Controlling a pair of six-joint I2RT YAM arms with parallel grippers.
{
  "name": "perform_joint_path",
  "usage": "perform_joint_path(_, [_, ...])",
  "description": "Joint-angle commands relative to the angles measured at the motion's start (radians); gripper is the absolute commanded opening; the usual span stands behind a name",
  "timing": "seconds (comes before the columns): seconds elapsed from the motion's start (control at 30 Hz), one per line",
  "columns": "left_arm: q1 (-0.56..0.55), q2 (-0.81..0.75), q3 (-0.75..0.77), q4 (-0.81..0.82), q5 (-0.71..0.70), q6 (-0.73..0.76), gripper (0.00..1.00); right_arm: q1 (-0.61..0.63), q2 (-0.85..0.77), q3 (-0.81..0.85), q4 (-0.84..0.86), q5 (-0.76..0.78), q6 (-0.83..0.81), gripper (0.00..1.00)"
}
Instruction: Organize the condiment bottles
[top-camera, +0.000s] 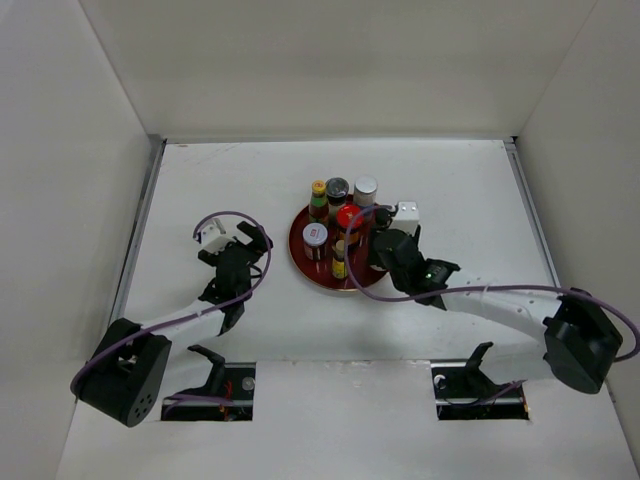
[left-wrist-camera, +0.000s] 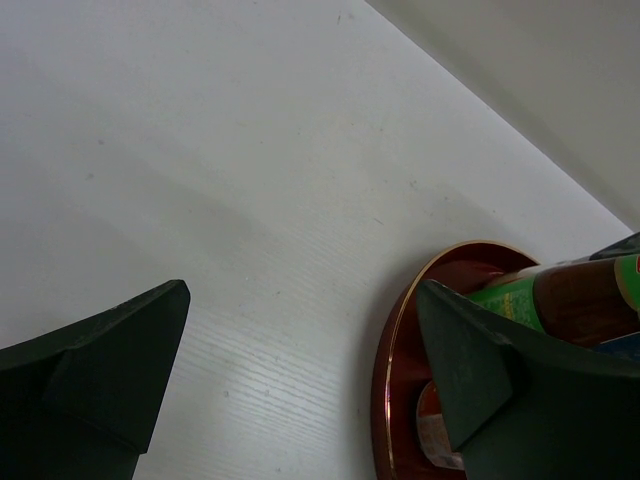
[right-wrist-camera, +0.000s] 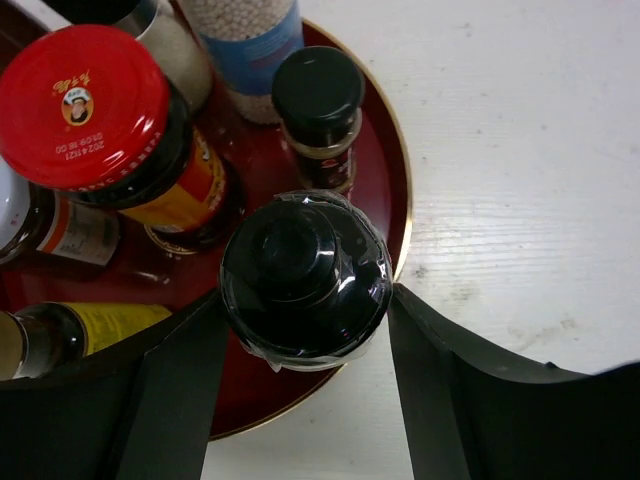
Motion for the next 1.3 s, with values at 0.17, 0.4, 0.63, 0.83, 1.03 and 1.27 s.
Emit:
perform_joint_path(0.17, [0.007, 0.041, 0.048, 0.052, 0.031, -0.01, 1.0, 0.025, 0.091, 0.06, 0.196, -0.006, 0.033, 0.56])
perform_joint_path(0.4, [0.011, 0.032, 0.046, 0.052, 0.059, -0.032, 1.0, 0.027, 0.098, 0.042, 0.197, -0.003, 0.036, 0.73])
perform_joint_path(0.63, [0.017, -0.007, 0.026, 0.037, 0.001, -0.061, 1.0, 0.016, -0.069, 0.06, 0.067, 0.018, 0.024, 1.0])
perform_joint_path(0.83, [0.001, -0.005, 0.071, -0.032, -0.016, -0.062, 1.0, -0.164, -0.246, -0.065, 0.097, 0.066, 0.053, 1.0])
perform_joint_path(1.03, [-0.02, -0.014, 0.096, -0.055, 0.007, -0.064, 1.0, -0.45, -0.317, -0.236, 0.268, 0.009, 0.205, 1.0])
perform_joint_path(1.27, [-0.039, -0.038, 0.094, -0.035, 0.005, -0.055, 1.0, -0.596, -0.226, -0.331, 0.417, -0.103, 0.243, 1.0])
